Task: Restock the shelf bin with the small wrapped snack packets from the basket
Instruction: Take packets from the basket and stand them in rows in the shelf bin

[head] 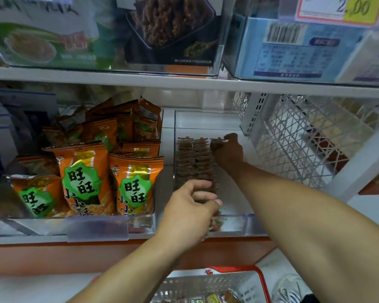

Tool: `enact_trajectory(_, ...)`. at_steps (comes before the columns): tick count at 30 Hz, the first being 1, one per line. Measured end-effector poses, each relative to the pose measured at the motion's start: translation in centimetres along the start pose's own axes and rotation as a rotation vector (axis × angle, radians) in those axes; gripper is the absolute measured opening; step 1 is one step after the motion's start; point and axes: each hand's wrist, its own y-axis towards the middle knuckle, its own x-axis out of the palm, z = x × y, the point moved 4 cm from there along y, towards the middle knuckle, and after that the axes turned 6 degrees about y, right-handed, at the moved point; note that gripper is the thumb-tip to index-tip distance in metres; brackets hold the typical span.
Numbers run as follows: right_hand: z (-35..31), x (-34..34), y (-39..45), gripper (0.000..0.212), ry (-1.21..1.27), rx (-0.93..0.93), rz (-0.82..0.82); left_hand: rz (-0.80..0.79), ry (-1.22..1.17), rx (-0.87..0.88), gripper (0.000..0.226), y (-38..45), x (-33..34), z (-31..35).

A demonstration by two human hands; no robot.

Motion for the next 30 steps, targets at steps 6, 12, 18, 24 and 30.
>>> enact_trajectory(6, -0.2, -0.1, 0.5, 0.048, 0.01, 0.019, -0.071, -0.018, -0.034, -0.021, 0.026, -0.1, 0.0, 0.2)
enact_trajectory(12, -2.0, -2.4, -0.8, 0.053, -0.053, -0.01, -0.076, -0.001, -0.334, -0.077, 0.014, -0.8, 0.0, 1.2)
enact_trajectory(18, -9.8, -8.2, -10.4, 0.019, 0.361, -0.179, -0.091, 0.086, -0.551, 0.099, 0.023, -2.0, -1.6, 2.9)
enact_trajectory(24, -10.3, -10.7, -24.4, 0.023, 0.639, -0.042, -0.402, 0.12, -0.422, 0.385, 0.025, -4.1, -2.8, 3.9)
enact_trajectory(30, -9.7, -8.8, -25.8, 0.032, 0.987, 0.253, -0.67, 0.206, -0.155, 0.59, 0.024, -4.5, -2.7, 3.7)
